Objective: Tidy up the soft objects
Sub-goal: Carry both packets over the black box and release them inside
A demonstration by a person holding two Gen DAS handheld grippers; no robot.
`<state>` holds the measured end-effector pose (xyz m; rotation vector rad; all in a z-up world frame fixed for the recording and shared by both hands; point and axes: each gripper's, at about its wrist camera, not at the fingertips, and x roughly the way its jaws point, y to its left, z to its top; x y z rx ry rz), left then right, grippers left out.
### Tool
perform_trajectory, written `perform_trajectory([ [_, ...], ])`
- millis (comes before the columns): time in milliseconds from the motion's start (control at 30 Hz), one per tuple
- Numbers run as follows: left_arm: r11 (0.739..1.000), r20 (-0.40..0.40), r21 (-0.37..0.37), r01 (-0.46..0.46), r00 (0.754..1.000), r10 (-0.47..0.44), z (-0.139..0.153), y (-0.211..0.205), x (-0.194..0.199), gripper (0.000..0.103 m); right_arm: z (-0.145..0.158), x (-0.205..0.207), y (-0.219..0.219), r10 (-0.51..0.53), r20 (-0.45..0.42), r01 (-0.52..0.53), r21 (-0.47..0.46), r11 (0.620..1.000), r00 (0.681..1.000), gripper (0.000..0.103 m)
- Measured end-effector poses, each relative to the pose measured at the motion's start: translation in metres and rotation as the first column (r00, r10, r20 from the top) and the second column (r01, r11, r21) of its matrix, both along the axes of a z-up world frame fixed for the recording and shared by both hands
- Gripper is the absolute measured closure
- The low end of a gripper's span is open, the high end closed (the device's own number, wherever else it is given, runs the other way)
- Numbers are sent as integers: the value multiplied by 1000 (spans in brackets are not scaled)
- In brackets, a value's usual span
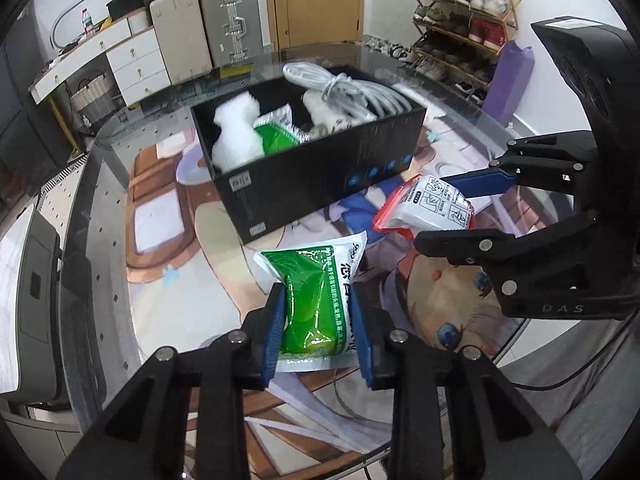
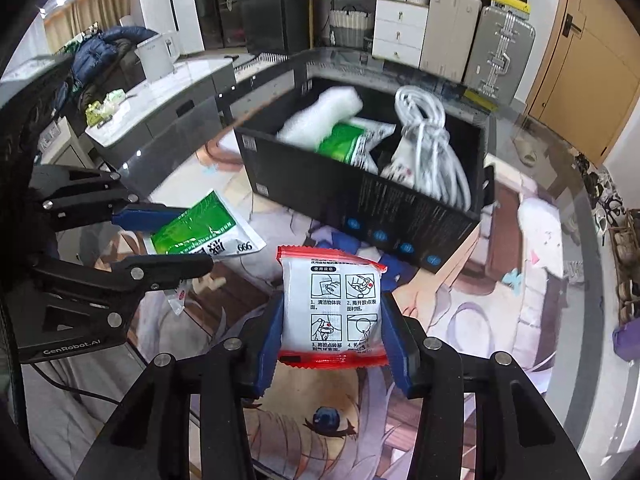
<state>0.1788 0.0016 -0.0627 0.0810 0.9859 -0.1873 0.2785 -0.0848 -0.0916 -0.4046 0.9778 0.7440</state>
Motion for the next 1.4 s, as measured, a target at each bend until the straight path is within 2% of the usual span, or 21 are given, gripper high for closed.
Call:
perform_trajectory([
  [333,999,95,-45,-7,995,11,42,8,-6,73,51,3,-12,-38,94,30,89,996,995,57],
  [533,996,150,-78,-42,987,54,67,17,7,73,81,12,-18,-110,180,87,134,987,977,57],
  [633,993,159,-98,-66,984,81,71,21,17,73,89,21,-17,-140,188,111,156,981,972,57],
  [800,985,176,-131,-113,975,136,74,28,35,73,88,38,-11,-173,183,139,181,974,968,57],
  [1033,966,179,-189,-174,962,208,63,35,67,73,74,63,3,-232,156,198,209,958,960,57],
  [1400,952,93,-202,-230,963,252,23,35,101,73,42,91,22,-235,94,217,174,961,967,57],
])
